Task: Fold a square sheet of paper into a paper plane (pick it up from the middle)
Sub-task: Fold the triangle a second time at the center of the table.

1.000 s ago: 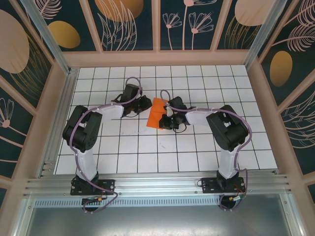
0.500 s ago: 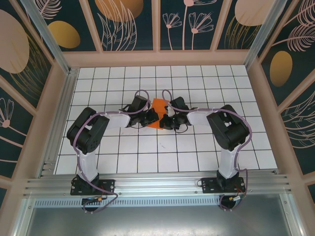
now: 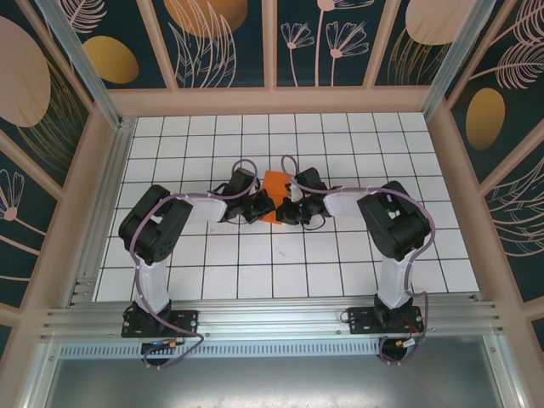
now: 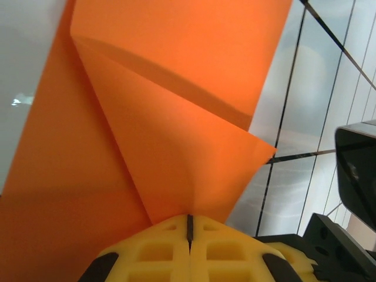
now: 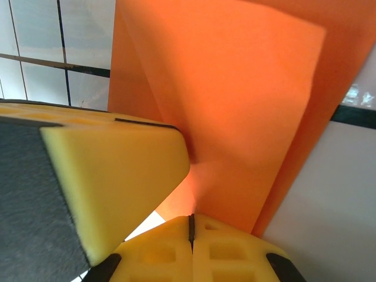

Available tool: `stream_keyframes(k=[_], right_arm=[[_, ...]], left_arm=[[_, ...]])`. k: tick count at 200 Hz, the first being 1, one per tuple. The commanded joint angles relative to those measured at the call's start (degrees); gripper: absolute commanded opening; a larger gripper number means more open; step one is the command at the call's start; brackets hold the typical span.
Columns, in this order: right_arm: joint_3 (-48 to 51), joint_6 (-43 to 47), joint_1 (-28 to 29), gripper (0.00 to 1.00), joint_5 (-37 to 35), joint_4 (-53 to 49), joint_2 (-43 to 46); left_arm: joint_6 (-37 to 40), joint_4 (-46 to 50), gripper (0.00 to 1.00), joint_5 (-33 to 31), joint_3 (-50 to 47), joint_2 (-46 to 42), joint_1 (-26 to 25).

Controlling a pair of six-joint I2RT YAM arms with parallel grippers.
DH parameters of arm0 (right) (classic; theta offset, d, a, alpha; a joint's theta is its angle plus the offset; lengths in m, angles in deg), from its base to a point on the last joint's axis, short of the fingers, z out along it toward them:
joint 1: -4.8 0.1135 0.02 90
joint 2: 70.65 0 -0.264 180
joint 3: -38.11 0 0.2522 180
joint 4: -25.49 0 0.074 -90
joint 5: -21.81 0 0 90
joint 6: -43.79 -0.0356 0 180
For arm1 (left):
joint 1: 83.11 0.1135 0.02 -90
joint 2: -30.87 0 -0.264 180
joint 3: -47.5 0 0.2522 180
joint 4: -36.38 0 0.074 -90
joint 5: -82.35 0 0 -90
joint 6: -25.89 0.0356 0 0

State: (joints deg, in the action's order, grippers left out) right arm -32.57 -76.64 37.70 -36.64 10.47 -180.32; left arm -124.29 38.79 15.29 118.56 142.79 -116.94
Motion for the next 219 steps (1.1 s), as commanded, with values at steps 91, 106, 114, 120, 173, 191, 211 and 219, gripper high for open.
stream_keyframes(k=[91,106,114,120,173,191,211,219], right_arm=[[3.6,1.1,0.4,0.0,-6.9,-13.9,-5.6],[4.4,1.3,0.4,0.0,-7.2,-13.9,-5.6],[4.8,1.4,0.4,0.0,-7.3,-13.8,-5.5],[5.0,1.5,0.4,0.0,-7.3,-13.7,-5.5],[6.6,1.9,0.4,0.0,-7.0,-13.3,-5.2],[6.7,2.0,0.5,0.0,-7.0,-13.3,-5.2],[6.7,2.1,0.4,0.0,-6.9,-13.4,-5.2],[6.7,2.1,0.4,0.0,-6.9,-13.3,-5.1]], left_arm=[[2.8,14.3,0.0,-13.3,7.0,3.4,-0.5],[3.3,14.1,0.0,-13.1,7.7,4.1,0.2],[3.7,13.9,0.0,-13.1,8.1,4.4,0.9],[4.1,13.9,0.0,-13.1,8.3,4.7,1.4],[6.5,13.6,0.0,-12.7,11.4,7.1,6.3],[7.1,13.5,0.0,-12.8,12.1,8.0,7.6],[7.8,13.2,0.0,-12.7,12.6,9.1,9.0],[8.2,13.4,0.0,-13.1,12.9,9.4,9.6]])
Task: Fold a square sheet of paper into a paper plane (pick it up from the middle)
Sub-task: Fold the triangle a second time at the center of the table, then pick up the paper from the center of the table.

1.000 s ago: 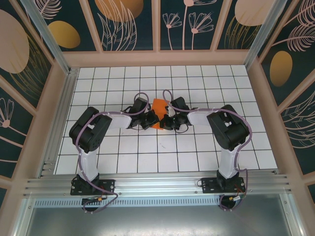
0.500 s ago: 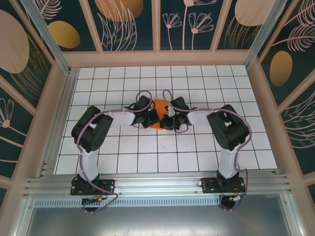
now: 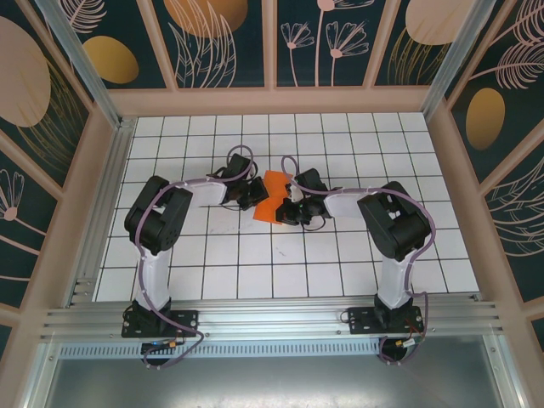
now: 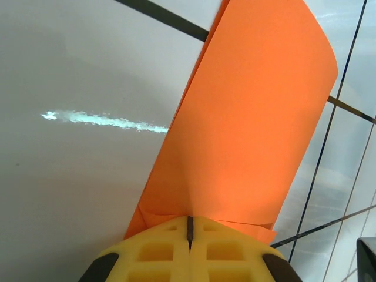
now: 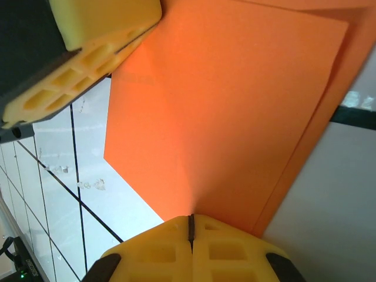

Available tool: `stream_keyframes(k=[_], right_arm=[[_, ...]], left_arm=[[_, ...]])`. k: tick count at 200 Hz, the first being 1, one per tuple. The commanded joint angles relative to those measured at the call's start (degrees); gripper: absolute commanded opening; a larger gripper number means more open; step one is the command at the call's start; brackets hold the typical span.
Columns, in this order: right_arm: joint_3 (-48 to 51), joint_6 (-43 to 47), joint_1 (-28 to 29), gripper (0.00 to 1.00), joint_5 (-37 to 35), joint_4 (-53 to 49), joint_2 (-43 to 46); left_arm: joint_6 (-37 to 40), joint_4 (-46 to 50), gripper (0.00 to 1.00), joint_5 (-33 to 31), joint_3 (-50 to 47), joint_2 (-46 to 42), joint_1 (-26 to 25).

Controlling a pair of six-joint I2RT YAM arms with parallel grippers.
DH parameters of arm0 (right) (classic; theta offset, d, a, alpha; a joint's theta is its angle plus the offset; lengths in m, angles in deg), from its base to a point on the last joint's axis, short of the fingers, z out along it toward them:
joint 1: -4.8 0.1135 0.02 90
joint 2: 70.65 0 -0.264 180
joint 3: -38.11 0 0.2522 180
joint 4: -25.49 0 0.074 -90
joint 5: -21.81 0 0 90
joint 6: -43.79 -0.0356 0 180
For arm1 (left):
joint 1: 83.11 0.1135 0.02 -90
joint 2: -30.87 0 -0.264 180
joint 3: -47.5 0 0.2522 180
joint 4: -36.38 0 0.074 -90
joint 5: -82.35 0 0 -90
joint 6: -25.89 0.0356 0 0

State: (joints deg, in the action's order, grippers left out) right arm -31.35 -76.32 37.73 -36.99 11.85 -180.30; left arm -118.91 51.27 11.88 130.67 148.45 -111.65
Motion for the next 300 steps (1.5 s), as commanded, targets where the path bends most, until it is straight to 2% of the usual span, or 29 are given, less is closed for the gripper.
stream_keyframes(k=[1,22,79,111,153,165,175,198,229,251,275,300], right_arm=[[5.5,1.8,0.4,0.0,-6.6,-14.7,-5.1],[5.3,1.8,0.4,0.0,-6.6,-14.9,-4.9],[1.9,1.4,0.4,0.0,-4.3,-14.0,-1.2],[-3.8,1.1,0.5,0.13,-1.4,-10.7,5.2],[-7.8,1.6,-1.2,0.48,-8.5,-10.2,10.8],[-7.8,2.3,-1.3,0.5,-9.3,-10.1,9.9],[-7.9,2.9,-3.8,0.51,-9.2,-9.9,8.8],[-8.8,5.8,-4.8,0.53,-6.5,-9.2,6.3],[-10.7,7.7,-5.2,0.53,-3.4,-8.8,2.3],[-11.7,8.2,-5.3,0.48,-1.6,-8.6,-0.2],[-12.0,8.0,-5.7,0.39,-0.3,-7.9,-2.2],[-9.7,6.2,-7.0,0.2,4.7,-3.0,-2.8]], left_arm=[[2.9,0.9,0.0,-9.8,0.8,3.8,4.4],[3.7,0.8,0.0,-10.2,1.5,3.7,5.9],[7.9,1.5,0.17,-10.7,6.0,-2.3,7.6],[7.7,0.6,0.26,-10.2,1.8,-8.5,7.7],[6.3,-3.3,0.38,-8.0,-9.5,-16.7,7.7],[6.1,-4.4,0.42,-6.9,-12.1,-18.4,7.7],[5.9,-5.7,0.44,-5.5,-14.0,-19.0,7.6],[5.1,-8.0,0.5,-3.6,-18.2,-21.5,7.5],[4.2,-9.4,0.56,-3.1,-20.9,-21.8,7.4],[3.3,-11.5,0.58,-1.3,-22.1,-21.9,7.4],[2.2,-15.1,0.61,1.7,-23.5,-22.4,7.0],[2.0,-18.4,0.63,5.1,-24.2,-22.5,5.5]])
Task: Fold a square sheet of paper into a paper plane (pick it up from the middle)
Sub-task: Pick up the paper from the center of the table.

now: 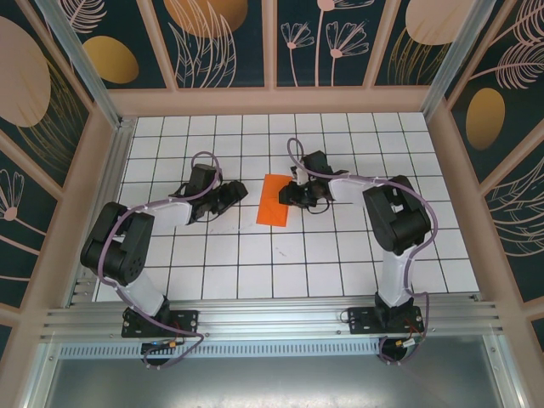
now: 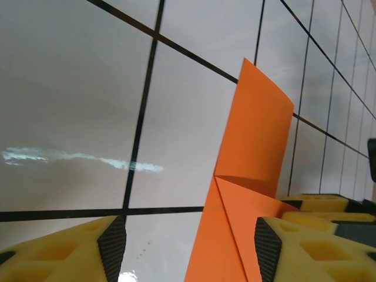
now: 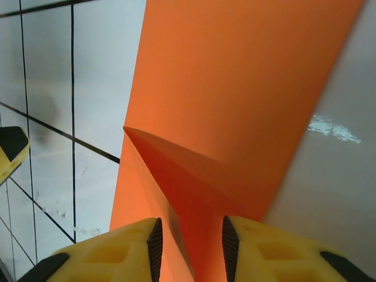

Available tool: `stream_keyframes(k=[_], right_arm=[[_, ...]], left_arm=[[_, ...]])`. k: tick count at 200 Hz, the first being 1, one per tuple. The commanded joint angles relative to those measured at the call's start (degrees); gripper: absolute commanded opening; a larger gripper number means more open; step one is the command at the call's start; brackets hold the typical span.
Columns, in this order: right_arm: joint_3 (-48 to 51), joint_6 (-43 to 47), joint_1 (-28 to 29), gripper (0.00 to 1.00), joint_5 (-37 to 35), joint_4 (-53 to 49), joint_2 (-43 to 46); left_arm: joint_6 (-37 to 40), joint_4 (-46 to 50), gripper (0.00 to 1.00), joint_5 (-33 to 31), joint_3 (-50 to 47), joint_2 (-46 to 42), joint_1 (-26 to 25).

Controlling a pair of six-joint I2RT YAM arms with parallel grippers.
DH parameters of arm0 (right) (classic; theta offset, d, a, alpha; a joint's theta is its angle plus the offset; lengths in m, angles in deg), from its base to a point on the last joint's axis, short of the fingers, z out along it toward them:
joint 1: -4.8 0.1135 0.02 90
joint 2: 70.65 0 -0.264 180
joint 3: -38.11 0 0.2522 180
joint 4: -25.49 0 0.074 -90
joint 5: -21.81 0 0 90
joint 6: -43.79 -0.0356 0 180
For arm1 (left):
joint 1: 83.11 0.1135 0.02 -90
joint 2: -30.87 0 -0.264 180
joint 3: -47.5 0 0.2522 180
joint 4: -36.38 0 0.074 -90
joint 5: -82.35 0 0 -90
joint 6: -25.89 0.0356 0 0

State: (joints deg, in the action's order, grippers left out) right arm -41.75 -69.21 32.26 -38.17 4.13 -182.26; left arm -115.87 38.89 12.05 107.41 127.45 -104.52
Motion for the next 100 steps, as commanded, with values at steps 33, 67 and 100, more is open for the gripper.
stream_keyframes(k=[33,67,100], right_arm=[[5.1,-5.6,-4.3,0.07,15.0,15.1,-0.5],[9.0,-11.8,-6.2,0.06,22.4,25.2,-0.4],[11.6,-16.1,-7.3,0.06,25.4,30.8,-0.1]], left_arm=[[-2.0,-11.8,0.65,8.2,-2.4,-0.1,-4.2],[-4.6,-20.2,0.7,11.8,-2.6,4.1,-6.9],[-7.9,-29.1,0.74,13.0,-2.9,8.1,-8.9]])
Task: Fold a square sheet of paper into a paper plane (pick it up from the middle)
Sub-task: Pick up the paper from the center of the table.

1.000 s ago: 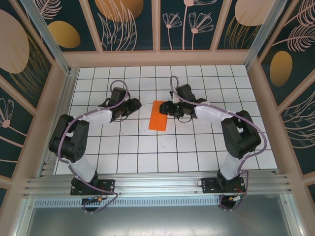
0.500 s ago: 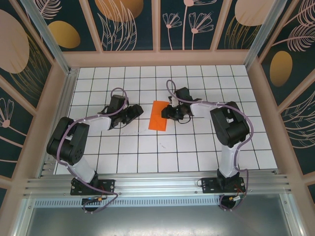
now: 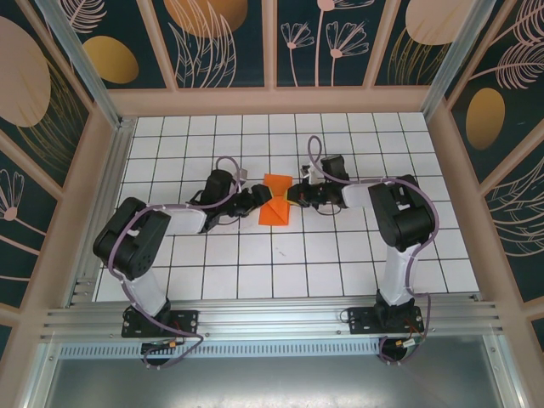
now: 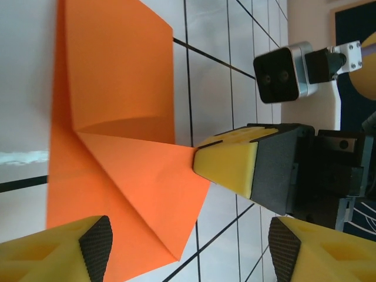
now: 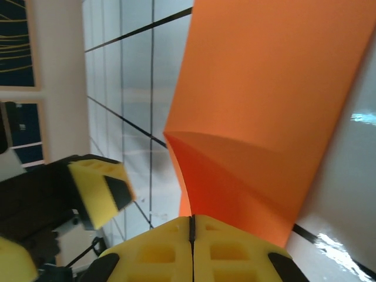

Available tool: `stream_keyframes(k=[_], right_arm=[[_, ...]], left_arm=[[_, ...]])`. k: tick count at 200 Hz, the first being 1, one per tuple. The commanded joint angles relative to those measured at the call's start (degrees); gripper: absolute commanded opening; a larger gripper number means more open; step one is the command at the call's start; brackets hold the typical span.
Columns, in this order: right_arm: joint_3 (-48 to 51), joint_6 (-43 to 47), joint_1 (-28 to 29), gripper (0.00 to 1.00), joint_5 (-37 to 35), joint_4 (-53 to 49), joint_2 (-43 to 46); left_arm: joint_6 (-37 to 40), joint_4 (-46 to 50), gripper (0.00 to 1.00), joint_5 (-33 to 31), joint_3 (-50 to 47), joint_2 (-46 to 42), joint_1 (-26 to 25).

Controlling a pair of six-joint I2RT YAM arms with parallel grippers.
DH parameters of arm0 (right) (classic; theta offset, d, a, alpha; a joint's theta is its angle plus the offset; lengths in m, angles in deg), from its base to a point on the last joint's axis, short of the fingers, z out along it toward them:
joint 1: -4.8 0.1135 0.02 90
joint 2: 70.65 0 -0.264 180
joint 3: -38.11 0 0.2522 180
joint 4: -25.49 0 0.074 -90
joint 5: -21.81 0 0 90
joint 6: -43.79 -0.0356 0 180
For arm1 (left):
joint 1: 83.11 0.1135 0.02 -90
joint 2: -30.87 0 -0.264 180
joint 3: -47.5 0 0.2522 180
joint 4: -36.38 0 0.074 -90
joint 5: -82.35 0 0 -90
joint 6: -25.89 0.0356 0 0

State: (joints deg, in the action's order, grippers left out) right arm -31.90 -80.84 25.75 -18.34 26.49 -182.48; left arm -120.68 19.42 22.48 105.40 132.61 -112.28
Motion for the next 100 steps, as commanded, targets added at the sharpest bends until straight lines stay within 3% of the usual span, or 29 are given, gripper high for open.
stream_keyframes(k=[1,100], right_arm=[[1.8,-4.6,-0.9,0.06,5.5,8.5,0.1],[5.5,-9.7,-2.9,0.06,7.6,14.9,-1.9]], left_arm=[[-3.1,-9.6,0.73,2.6,-0.9,3.1,-1.1],[-3.9,-15.1,0.69,2.4,1.2,11.7,-1.9]])
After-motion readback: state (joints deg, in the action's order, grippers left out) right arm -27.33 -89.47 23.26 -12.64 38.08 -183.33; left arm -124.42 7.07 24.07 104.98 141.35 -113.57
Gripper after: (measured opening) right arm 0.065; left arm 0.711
